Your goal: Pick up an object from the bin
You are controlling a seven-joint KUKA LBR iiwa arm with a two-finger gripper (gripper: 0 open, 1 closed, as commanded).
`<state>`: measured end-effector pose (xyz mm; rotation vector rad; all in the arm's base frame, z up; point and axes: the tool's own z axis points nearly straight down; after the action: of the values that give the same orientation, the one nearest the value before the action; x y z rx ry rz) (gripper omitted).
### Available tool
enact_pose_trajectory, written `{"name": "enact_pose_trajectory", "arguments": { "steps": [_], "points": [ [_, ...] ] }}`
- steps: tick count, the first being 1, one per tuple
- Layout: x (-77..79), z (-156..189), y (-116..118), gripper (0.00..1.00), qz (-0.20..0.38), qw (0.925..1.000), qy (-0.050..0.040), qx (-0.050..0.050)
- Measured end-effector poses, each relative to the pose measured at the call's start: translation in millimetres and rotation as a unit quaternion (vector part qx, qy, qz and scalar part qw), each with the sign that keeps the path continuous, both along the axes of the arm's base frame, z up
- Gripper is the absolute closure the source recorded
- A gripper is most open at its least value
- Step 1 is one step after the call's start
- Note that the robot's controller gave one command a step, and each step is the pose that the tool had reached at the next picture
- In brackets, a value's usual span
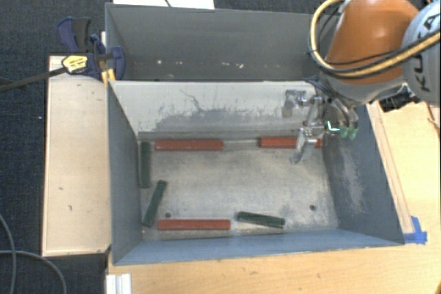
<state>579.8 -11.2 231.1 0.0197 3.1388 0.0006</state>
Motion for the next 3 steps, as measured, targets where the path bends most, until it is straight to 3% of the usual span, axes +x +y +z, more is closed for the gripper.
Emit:
{"name": "enact_pose_trajectory", "arguments": {
  "steps": [1, 2, 3],
  "points": [
    [-75.0, -164, 39, 0.0, 0.057, 0.9984, 0.0041, 0.0],
    [-90.9, -130, 57, 0.0, -0.033, 0.9995, 0.0012, 0.001],
    [-102.1, -131, 61, 0.0, -0.081, 0.9967, 0.0036, 0.0]
  ]
}}
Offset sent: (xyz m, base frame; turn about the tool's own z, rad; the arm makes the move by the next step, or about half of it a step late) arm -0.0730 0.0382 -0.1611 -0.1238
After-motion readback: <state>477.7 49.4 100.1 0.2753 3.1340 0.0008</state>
